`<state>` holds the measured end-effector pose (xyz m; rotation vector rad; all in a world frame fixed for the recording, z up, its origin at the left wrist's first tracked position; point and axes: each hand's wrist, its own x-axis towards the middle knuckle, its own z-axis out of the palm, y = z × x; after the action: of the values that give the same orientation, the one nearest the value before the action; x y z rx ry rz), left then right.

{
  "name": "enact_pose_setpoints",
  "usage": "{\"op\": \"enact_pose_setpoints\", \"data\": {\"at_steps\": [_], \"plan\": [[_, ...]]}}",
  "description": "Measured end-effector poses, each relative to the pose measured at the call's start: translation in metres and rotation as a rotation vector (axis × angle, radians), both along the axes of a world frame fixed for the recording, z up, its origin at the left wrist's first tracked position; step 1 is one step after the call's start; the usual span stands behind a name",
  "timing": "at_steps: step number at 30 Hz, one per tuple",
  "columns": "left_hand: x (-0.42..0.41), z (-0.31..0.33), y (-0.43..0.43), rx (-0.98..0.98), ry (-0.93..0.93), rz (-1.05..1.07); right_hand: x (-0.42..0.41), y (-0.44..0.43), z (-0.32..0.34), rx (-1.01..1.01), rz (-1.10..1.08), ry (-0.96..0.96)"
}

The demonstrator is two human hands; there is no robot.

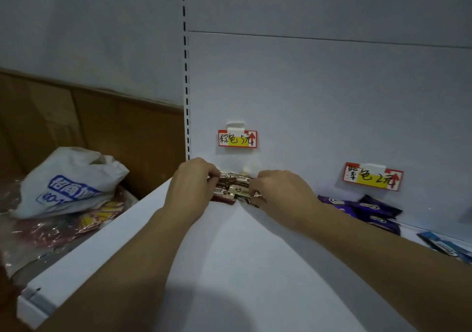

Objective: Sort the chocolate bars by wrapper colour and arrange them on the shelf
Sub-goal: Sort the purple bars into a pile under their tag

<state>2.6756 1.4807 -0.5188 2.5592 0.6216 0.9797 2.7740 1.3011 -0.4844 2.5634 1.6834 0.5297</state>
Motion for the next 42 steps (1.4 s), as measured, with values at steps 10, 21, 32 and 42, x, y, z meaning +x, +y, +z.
{"op": "enact_pose_setpoints", "data": {"at_steps": [10,21,32,42], "plan": [[-0.005,0.018,-0.081,0.291,0.145,-0.212,0.020,-0.140,0.034,-0.009,-0.138,-0.040],[0.054,0.056,-0.256,0.436,0.228,-0.533,0.037,-0.346,0.045,0.086,-0.444,-0.003],[0.099,0.044,-0.363,0.270,0.314,-0.718,0.057,-0.423,0.003,0.216,-0.482,0.213],[0.091,0.021,-0.392,0.284,0.431,-0.890,0.060,-0.450,0.000,-0.009,-0.514,0.481]]}}
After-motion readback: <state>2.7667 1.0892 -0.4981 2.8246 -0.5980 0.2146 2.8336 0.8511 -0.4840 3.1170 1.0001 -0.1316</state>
